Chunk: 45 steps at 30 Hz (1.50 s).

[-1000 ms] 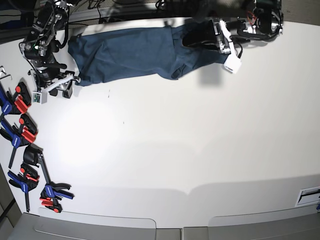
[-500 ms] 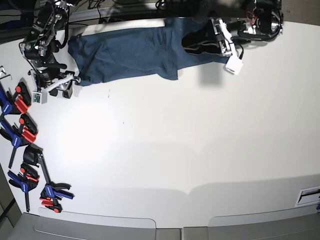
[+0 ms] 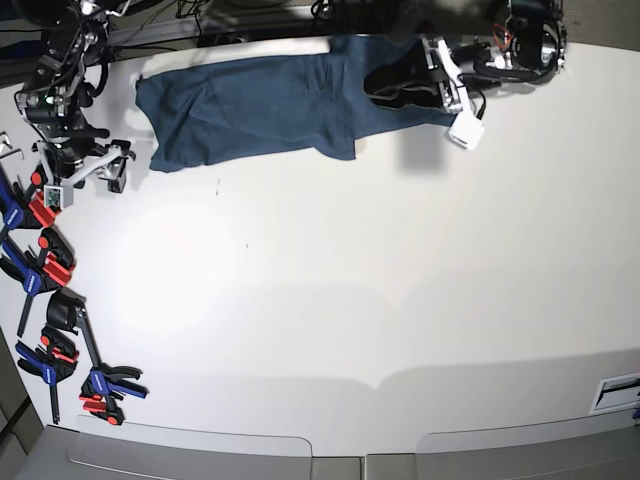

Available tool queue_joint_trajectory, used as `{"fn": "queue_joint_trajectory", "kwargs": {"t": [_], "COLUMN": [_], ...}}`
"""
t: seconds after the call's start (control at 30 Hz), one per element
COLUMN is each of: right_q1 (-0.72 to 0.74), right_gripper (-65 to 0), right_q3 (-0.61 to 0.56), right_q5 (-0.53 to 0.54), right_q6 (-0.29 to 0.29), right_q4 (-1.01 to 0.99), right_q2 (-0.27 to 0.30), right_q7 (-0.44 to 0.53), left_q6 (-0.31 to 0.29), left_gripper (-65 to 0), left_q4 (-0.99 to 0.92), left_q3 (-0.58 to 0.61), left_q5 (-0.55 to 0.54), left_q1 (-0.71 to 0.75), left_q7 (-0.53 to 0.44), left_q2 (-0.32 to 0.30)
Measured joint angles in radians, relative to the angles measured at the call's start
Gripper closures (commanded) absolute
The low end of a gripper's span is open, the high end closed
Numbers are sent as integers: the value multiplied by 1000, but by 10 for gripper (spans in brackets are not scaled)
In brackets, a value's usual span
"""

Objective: Fold the T-shirt properly

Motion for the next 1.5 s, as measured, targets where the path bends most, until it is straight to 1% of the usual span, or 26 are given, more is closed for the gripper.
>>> {"fn": "queue_joint_trajectory", "kwargs": {"t": [0.07,0.13,0.17,0.2,0.3,0.37,0.53,0.63,0.7,1.23,1.47,1.5], "right_q1": [0,0,0,0,0,1,2,2,0,0,0,0], "right_gripper": [-422,-422,-422,-422,-422,-422,-422,-422,-422,-421,-413,-401], "right_q3": [-1,0,0,0,-1,-1,-1,-1,-1,-2,-37,-43], "right_q5": [73,161,209,280,473,562,724,800,820,806,813,816], "right_q6": [0,11,36,62,132,177,238,238,238,238,238,238], "right_q4": [-78,-152,-187,-217,-279,-306,-367,-374,-373,-373,-373,-373], "right_q2": [25,45,56,64,75,74,74,74,74,74,74,74], "right_q7": [-5,-46,-89,-137,-273,-324,-419,-492,-495,-499,-499,-498], "left_q6": [0,0,0,0,0,0,0,0,0,0,0,0], "left_gripper": [-218,-218,-218,-218,-218,-218,-218,-218,-218,-218,-218,-218], "left_q4": [0,0,0,0,0,0,0,0,0,0,0,0], "left_q3": [0,0,0,0,0,0,0,0,0,0,0,0], "left_q5": [1,1,0,1,1,1,1,1,1,1,1,1], "left_q1": [-7,-14,-15,-15,-13,-13,-13,-13,-13,-13,-13,-13], "left_q7": [0,0,0,0,0,0,0,0,0,0,0,0], "left_q2": [0,0,0,0,-2,-2,-2,-2,-2,-2,-2,-2]}}
